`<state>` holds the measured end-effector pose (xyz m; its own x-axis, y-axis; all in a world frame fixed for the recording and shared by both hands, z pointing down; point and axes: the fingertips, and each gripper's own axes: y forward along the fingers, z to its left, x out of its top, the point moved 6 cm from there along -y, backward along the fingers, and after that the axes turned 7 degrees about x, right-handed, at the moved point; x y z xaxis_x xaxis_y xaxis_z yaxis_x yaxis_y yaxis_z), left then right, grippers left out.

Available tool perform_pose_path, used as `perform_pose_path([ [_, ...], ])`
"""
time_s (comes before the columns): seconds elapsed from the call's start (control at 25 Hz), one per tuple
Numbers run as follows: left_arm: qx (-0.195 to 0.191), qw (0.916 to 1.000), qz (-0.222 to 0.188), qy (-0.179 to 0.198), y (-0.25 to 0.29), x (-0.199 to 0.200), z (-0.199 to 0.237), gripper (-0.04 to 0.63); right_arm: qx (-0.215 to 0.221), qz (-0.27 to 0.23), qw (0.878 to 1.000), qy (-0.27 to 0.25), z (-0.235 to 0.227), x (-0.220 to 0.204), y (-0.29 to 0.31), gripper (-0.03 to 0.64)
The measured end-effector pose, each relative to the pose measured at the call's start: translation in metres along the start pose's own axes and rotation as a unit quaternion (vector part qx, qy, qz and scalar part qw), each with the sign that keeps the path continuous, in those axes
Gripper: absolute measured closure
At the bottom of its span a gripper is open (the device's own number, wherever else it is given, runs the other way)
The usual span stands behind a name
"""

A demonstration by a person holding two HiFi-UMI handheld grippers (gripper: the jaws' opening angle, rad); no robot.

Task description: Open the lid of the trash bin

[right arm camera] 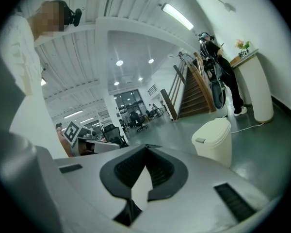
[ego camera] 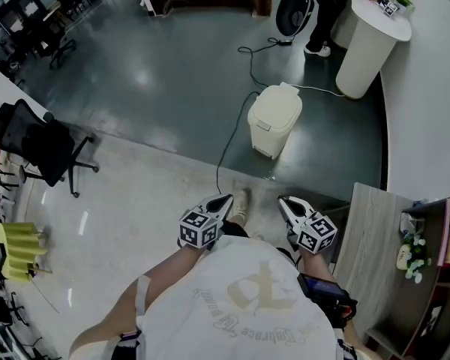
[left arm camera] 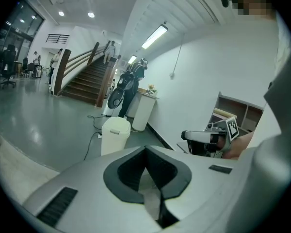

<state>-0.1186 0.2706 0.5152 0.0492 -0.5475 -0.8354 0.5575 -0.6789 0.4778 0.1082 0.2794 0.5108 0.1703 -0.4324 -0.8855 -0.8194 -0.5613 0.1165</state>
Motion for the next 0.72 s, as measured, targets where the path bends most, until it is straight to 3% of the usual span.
perform_pose_path([
  [0.32, -0.002, 0.9999, 0.004, -0.013, 0.012, 0.001, 0.006, 0.581, -0.011, -0.013, 1.0, 0.009, -0.011, 0.013, 0.007, 0.615],
  [0.72, -0.028, 0.9995, 0.011, -0.01, 0.068, 0.026, 0.009, 0.581, -0.034, -0.027, 0.999, 0.002, -0.048, 0.036, 0.004, 0.614],
])
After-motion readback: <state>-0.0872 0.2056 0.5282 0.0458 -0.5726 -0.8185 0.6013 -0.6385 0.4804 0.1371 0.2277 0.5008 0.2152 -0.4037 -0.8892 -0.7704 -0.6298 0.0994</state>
